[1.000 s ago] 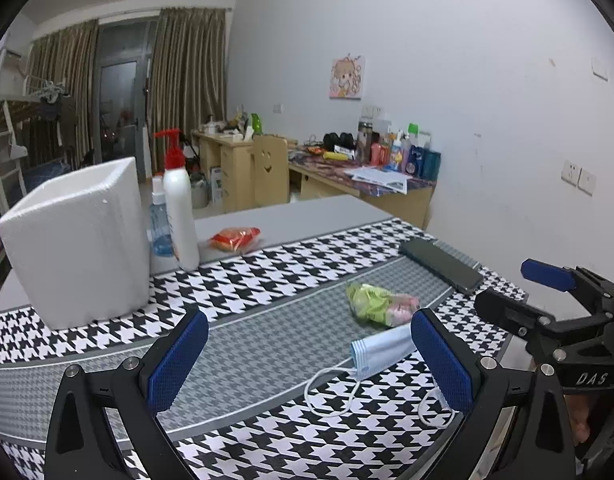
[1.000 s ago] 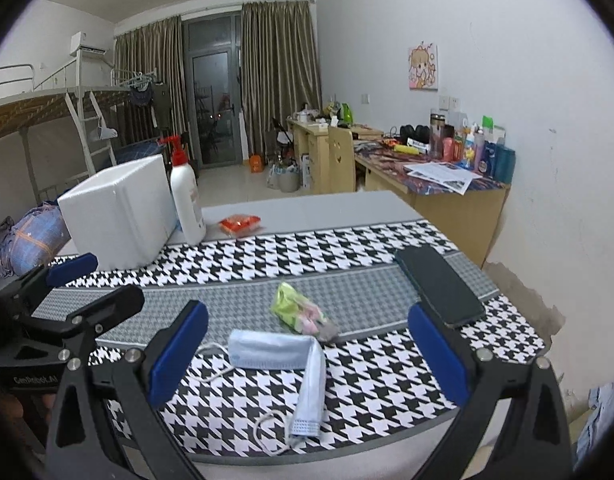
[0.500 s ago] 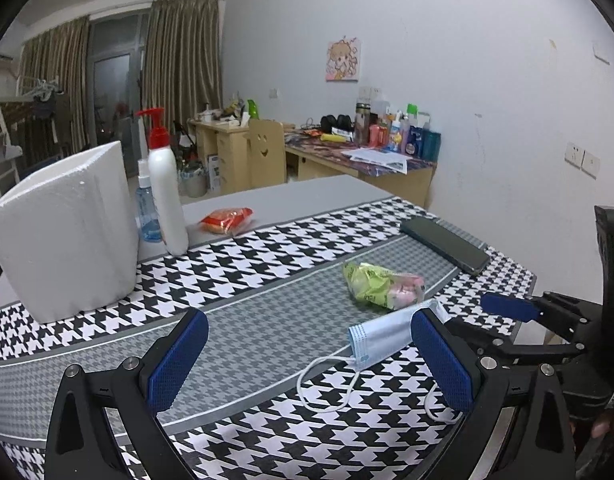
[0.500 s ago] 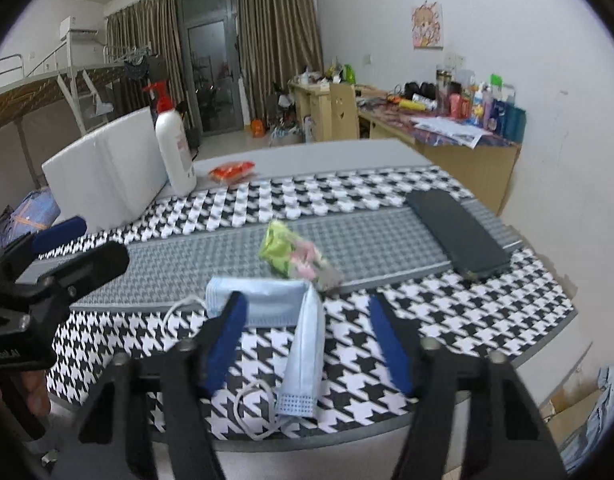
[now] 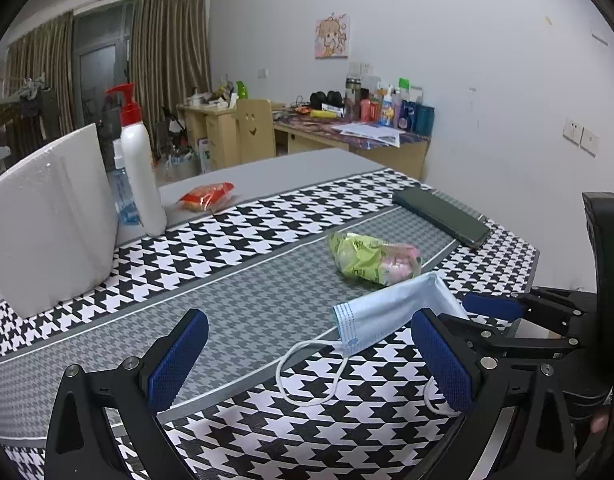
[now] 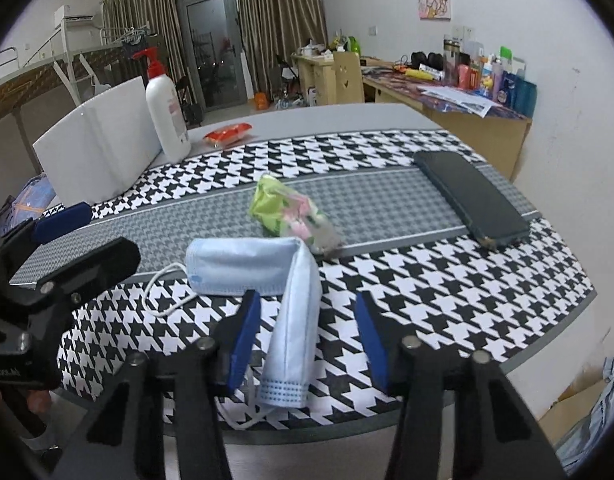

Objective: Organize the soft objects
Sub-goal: 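Close the right tool on the blue face mask and lift it, then close the left tool on the green-and-pink packet and lift it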

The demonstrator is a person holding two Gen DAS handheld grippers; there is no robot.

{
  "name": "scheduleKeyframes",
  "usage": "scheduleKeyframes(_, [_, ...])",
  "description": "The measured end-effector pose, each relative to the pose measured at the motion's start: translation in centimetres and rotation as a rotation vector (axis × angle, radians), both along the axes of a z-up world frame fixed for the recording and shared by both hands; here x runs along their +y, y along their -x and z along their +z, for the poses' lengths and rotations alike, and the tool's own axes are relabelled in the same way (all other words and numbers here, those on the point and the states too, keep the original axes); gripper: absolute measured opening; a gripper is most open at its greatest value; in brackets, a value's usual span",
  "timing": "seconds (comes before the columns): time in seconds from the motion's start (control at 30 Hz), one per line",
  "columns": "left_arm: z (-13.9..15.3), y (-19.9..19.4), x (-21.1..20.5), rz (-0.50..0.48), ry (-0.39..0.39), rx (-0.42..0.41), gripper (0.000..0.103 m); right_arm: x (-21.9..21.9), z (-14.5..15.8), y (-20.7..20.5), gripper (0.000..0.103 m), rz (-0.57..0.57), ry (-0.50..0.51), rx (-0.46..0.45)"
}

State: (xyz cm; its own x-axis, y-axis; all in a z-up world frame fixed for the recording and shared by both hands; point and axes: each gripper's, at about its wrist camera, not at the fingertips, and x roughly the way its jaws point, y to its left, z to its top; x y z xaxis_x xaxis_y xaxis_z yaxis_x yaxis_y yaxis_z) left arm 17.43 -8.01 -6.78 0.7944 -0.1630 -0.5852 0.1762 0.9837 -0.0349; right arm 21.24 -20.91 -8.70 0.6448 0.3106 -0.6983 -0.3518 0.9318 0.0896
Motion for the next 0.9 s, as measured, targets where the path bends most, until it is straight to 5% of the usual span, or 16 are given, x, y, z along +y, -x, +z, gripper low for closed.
scheduleKeyframes(0.1, [-0.2, -0.2, -0.2, 0.006, 0.000, 0.010, 0.102, -0.1, -0.4, -0.2, 0.043, 0.007, -0.001, 0.016])
scheduleKeyframes(0.23, [0.1, -0.5, -0.3, 0.017, -0.009, 0.012, 0.102, -0.1, -1.0, -0.4, 0.010, 0.025, 0.008, 0.041])
scheduleKeyframes(0.9, [0.9, -3.9, -5.7, -0.059, -0.047, 0.020, 0.102, -7.3, 1.3, 1.1, 0.009, -0.108, -0.011, -0.027])
